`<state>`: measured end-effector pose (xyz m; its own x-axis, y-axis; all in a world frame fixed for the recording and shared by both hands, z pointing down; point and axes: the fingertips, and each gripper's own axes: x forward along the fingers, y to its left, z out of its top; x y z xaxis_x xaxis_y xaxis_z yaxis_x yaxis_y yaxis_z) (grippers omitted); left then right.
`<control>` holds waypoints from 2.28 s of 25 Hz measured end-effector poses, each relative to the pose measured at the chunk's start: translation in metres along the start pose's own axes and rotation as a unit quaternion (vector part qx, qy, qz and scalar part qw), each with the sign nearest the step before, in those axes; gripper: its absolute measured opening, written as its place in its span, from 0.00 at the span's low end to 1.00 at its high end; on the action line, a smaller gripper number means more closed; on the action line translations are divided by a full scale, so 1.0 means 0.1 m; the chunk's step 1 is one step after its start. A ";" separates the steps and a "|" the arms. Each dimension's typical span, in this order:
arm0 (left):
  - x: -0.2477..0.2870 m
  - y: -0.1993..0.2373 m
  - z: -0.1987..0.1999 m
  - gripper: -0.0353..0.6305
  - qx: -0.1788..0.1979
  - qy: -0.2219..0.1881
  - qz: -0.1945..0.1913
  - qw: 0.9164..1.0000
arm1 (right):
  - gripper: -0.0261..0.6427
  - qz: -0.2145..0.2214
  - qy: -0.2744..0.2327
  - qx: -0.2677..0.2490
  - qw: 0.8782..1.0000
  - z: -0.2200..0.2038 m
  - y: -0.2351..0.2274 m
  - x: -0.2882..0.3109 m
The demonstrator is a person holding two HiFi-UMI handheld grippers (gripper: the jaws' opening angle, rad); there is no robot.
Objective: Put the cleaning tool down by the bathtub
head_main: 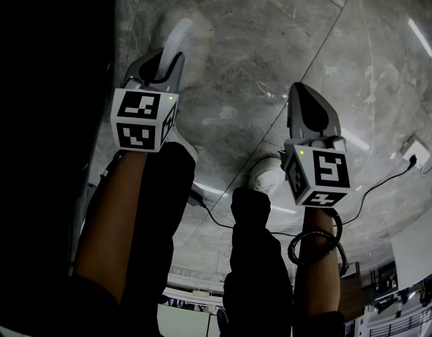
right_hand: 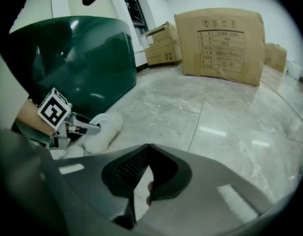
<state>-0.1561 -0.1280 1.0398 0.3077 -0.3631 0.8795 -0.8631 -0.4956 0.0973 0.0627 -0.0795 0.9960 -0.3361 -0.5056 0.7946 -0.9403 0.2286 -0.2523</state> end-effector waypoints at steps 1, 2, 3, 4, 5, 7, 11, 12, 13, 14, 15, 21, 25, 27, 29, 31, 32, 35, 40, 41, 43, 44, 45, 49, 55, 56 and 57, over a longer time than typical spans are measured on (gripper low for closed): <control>0.00 0.00 0.01 0.18 -0.001 -0.002 0.000 1.000 | 0.07 0.000 -0.001 -0.001 1.000 0.01 0.00 -0.01; -0.01 0.00 0.02 0.19 -0.001 -0.005 0.000 1.000 | 0.07 0.000 -0.001 -0.002 1.000 0.01 0.00 -0.01; -0.02 0.00 0.03 0.20 0.000 -0.008 0.000 1.000 | 0.07 0.001 0.000 -0.004 1.000 0.01 0.02 -0.02; -0.04 0.00 0.04 0.21 0.001 -0.009 0.002 1.000 | 0.07 0.003 0.002 -0.008 1.000 0.01 0.03 -0.03; -0.05 0.00 0.05 0.21 0.002 -0.011 0.002 1.000 | 0.07 0.004 0.004 -0.011 1.000 0.00 0.04 -0.04; -0.07 0.00 0.08 0.22 0.000 -0.013 0.001 1.000 | 0.07 0.005 0.007 -0.014 1.000 0.00 0.05 -0.06; -0.13 -0.01 0.12 0.23 0.002 -0.016 -0.001 1.000 | 0.07 0.004 0.005 -0.017 1.000 0.06 0.08 -0.11; -0.16 -0.01 0.13 0.23 0.003 -0.015 -0.001 1.000 | 0.07 0.005 0.005 -0.018 1.000 0.08 0.10 -0.13; -0.19 -0.01 0.14 0.24 0.004 -0.015 -0.002 1.000 | 0.07 0.006 0.005 -0.018 1.000 0.10 0.12 -0.15; -0.22 -0.01 0.17 0.24 0.006 -0.017 -0.003 1.000 | 0.07 0.007 0.004 -0.019 1.000 0.13 0.14 -0.17; -0.26 -0.01 0.20 0.24 0.008 -0.020 -0.004 1.000 | 0.07 0.007 0.002 -0.019 1.000 0.16 0.15 -0.19; -0.45 -0.05 0.38 0.24 0.013 -0.030 -0.004 0.999 | 0.07 0.012 -0.007 -0.030 0.999 0.37 0.25 -0.34; -0.64 -0.10 0.50 0.24 0.007 -0.027 -0.001 1.000 | 0.07 0.011 -0.013 -0.037 0.999 0.55 0.29 -0.52; -0.73 -0.13 0.58 0.24 0.010 -0.029 -0.001 1.000 | 0.07 0.009 -0.022 -0.038 0.999 0.68 0.29 -0.61; -0.82 -0.15 0.66 0.23 0.020 -0.033 0.001 0.999 | 0.07 0.007 -0.030 -0.039 0.999 0.80 0.30 -0.69; -0.91 -0.18 0.73 0.22 0.023 -0.037 0.003 0.999 | 0.07 0.005 -0.036 -0.039 0.999 0.90 0.33 -0.77; -0.96 -0.20 0.76 0.22 0.024 -0.037 0.002 0.999 | 0.07 0.005 -0.039 -0.039 0.998 0.93 0.34 -0.80; -1.07 -0.27 0.82 0.20 0.030 -0.034 0.001 0.999 | 0.07 0.004 -0.043 -0.037 0.998 1.01 0.37 -0.91; -1.26 -0.33 0.89 0.17 0.026 -0.035 0.004 0.999 | 0.07 0.003 -0.050 -0.038 0.998 1.13 0.45 -1.08; -1.31 -0.35 0.91 0.16 0.025 -0.037 0.005 0.999 | 0.07 0.004 -0.051 -0.038 0.998 1.15 0.47 -1.13; -1.42 -0.39 0.98 0.13 0.025 -0.041 0.005 0.999 | 0.07 0.004 -0.051 -0.037 0.998 1.21 0.48 -1.23; -1.49 -0.42 1.04 0.12 0.028 -0.044 0.005 0.999 | 0.07 0.003 -0.052 -0.035 0.998 1.26 0.49 -1.28; -1.56 -0.45 1.10 0.12 0.035 -0.048 0.005 0.998 | 0.07 0.003 -0.055 -0.032 0.998 1.32 0.49 -1.33; -1.90 -0.50 1.34 0.10 0.049 -0.071 0.006 0.996 | 0.07 0.008 -0.073 -0.022 0.997 1.62 0.60 -1.55; -2.32 -0.53 1.60 0.06 0.033 -0.089 0.014 0.995 | 0.07 0.009 -0.098 -0.027 0.995 2.05 0.75 -1.83; -2.38 -0.54 1.65 0.06 0.031 -0.092 0.013 0.995 | 0.07 0.009 -0.102 -0.028 0.994 2.12 0.77 -1.87; -2.43 -0.55 1.69 0.06 0.028 -0.094 0.013 0.995 | 0.07 0.008 -0.105 -0.027 0.994 2.17 0.79 -1.92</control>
<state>-0.1155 -0.1456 0.7417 0.3605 -0.5147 0.7779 -0.8494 -0.5258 0.0456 0.0412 -0.1450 0.7039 -0.3601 -0.6624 0.6569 -0.9324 0.2798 -0.2290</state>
